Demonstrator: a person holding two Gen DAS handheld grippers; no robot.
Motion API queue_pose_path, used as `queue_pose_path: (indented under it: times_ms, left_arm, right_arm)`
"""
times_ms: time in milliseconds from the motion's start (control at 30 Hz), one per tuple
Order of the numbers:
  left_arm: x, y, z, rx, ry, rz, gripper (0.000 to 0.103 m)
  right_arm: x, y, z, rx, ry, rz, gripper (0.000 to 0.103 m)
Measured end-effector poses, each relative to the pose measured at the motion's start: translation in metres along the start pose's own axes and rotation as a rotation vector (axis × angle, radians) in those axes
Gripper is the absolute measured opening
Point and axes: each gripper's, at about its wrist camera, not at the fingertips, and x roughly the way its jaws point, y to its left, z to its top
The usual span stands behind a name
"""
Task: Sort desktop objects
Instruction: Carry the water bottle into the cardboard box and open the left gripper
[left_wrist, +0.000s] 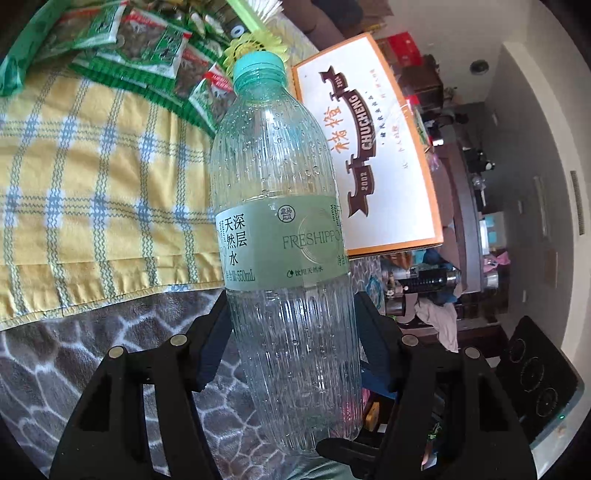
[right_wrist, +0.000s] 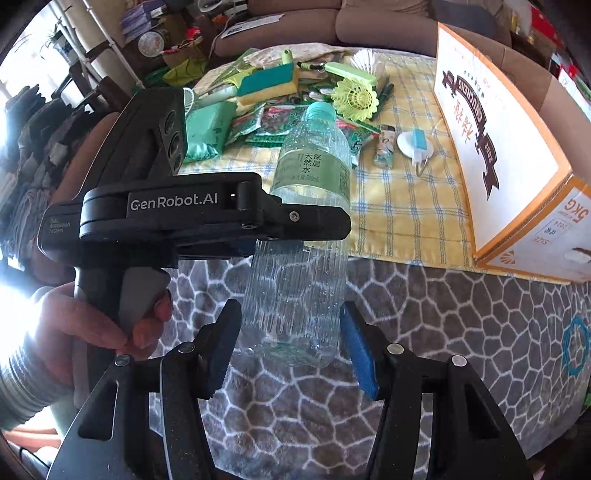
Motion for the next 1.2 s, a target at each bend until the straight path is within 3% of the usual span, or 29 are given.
queue_pose_path:
  times_ms: [167, 267, 433, 567, 800, 1000, 1033, 1133, 1167, 1200]
  left_arm:
    - [-0.014, -0.07, 0.031, 0.083, -0.03, -0.019, 0.059]
    - [-0.002, -0.127, 0.06, 0.124, -0.034, -0.042, 0.059]
    - [0.063, -0.214, 0.106, 0.158, -0.001, -0.07, 0.059]
    - [0.138, -0.254, 0.136, 0.15, 0.042, -0.067, 0.059]
    - [0.265, -0.25, 0.17, 0.077, 0.113, 0.025, 0.059]
    - [0.321, -0.233, 0.171, 0.041, 0.156, 0.096, 0.059]
    - [0.326, -0.231, 0.169, 0.034, 0.171, 0.12, 0.062]
    - [0.329, -0.232, 0.164, 0.025, 0.181, 0.177, 0.086]
    - [0.324, -0.234, 0.163, 0.022, 0.169, 0.186, 0.102]
    - [0.316, -0.237, 0.163, 0.019, 0.155, 0.181, 0.103]
  right_arm:
    - [-0.044, -0.005, 0.02, -0.041, -0.08, -0.029, 0.057]
    - [-0.081, -0.027, 0.04, -0.039, -0.134, -0.062, 0.057]
    - [-0.139, -0.094, 0.074, -0.006, -0.187, -0.161, 0.057]
    - [-0.159, -0.164, 0.091, 0.048, -0.185, -0.22, 0.055]
    - [-0.118, -0.284, 0.103, 0.138, -0.06, -0.272, 0.052]
    - [-0.08, -0.344, 0.096, 0.174, 0.022, -0.274, 0.052]
    - [-0.076, -0.347, 0.096, 0.171, 0.036, -0.281, 0.052]
    - [-0.063, -0.353, 0.092, 0.144, 0.094, -0.33, 0.05]
    - [-0.06, -0.353, 0.091, 0.131, 0.11, -0.35, 0.049]
    - [-0.058, -0.351, 0.092, 0.125, 0.122, -0.363, 0.05]
